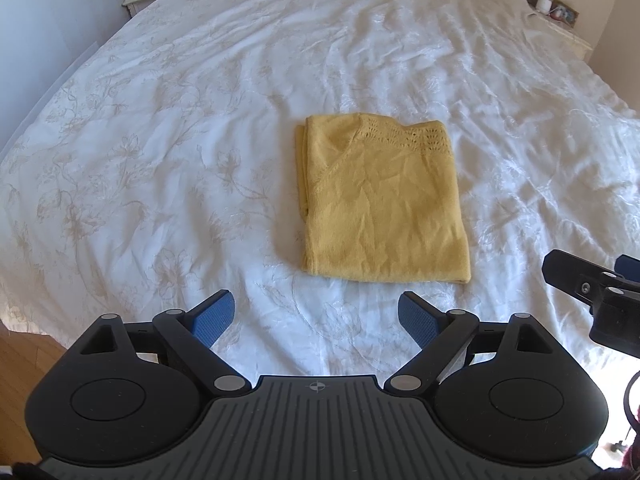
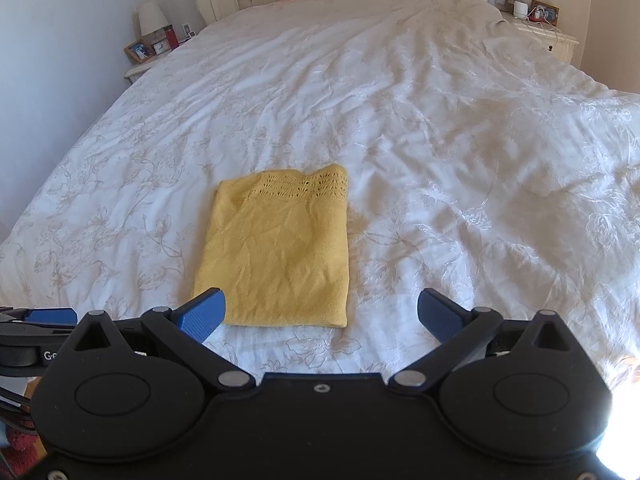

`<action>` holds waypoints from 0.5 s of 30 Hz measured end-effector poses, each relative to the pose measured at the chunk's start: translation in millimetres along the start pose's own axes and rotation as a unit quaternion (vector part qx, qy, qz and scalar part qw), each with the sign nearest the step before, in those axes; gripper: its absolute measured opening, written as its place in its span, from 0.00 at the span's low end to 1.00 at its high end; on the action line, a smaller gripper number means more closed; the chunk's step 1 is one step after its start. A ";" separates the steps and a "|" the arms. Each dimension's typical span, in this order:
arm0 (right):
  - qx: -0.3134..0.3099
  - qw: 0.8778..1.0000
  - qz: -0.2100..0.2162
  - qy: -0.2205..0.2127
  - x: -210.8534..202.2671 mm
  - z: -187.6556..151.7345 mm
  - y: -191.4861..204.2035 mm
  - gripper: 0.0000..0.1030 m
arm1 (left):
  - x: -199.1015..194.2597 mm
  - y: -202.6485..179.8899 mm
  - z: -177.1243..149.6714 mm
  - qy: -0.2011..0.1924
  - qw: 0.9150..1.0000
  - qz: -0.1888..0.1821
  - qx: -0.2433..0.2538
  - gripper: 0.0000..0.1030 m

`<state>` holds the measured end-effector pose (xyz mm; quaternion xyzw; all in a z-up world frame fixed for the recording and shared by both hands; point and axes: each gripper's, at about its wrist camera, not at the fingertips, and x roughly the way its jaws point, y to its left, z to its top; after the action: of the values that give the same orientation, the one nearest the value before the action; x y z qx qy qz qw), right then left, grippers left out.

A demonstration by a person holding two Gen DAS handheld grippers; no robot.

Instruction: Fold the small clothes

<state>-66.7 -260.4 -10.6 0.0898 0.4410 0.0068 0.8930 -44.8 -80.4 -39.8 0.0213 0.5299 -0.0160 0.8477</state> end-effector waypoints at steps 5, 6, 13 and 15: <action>0.003 1.000 0.001 0.001 1.3 -0.6 1.7 0.99 | 0.5 0.6 -1.7 0.004 1.000 -0.001 0.002 0.87; 0.003 1.000 0.001 0.002 1.2 -0.9 2.4 0.99 | 0.6 1.0 -1.7 0.005 1.000 -0.001 0.001 0.87; 0.006 1.000 0.002 0.003 1.9 -2.5 6.1 0.99 | 1.2 1.9 -1.0 0.005 1.000 -0.001 0.003 0.87; 0.007 1.000 0.002 0.004 2.4 -2.9 7.6 0.99 | 2.0 2.1 -0.6 0.006 1.000 -0.002 0.000 0.87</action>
<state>-66.9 -252.2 -12.9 0.0965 0.4446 0.0063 0.8905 -44.3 -78.2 -41.9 0.0209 0.5347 -0.0174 0.8446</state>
